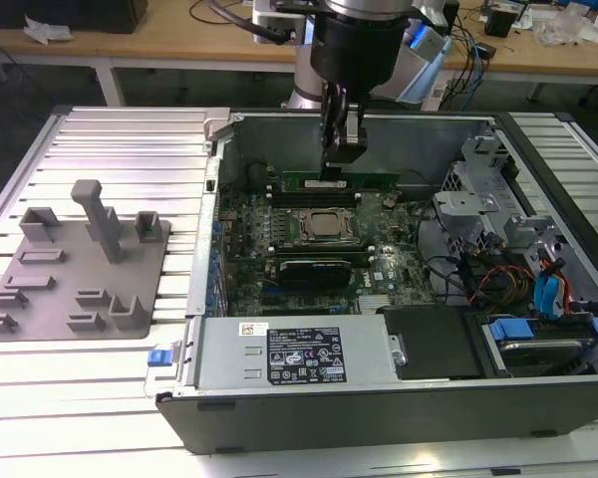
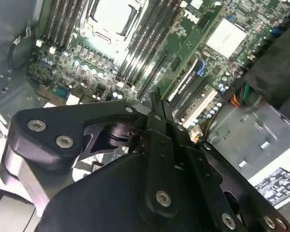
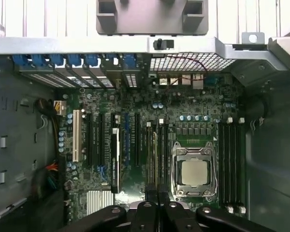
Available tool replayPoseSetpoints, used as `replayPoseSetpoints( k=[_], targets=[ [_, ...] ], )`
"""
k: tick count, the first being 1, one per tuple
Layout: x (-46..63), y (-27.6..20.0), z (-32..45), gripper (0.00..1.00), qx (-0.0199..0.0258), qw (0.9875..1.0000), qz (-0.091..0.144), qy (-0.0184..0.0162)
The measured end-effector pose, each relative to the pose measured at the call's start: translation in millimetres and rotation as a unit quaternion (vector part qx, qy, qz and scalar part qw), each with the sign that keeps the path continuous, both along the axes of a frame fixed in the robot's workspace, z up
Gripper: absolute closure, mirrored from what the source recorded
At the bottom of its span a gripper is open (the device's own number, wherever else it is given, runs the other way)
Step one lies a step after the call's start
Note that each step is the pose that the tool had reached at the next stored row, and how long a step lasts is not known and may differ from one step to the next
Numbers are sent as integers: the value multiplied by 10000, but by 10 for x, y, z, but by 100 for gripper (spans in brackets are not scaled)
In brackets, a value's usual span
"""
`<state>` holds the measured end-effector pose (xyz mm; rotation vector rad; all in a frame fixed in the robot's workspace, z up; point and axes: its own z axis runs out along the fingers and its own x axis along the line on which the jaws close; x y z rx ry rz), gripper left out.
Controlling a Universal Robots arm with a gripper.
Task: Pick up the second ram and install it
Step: 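Pick up the second ram and move it above second insertion slot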
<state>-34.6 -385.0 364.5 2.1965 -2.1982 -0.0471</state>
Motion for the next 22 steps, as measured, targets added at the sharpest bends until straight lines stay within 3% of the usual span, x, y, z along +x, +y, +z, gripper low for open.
replayPoseSetpoints(
  k=[1,6,10,16,22],
  targets=[
    [0,42,-46,91,0,10000,17,0],
    [-22,124,-199,91,1,10000,49,0],
    [-57,136,-282,91,0,10000,52,0],
    [-70,136,-300,91,1,10000,51,-3],
    [-85,136,-439,91,-1,10000,-31,-8]
  ],
)
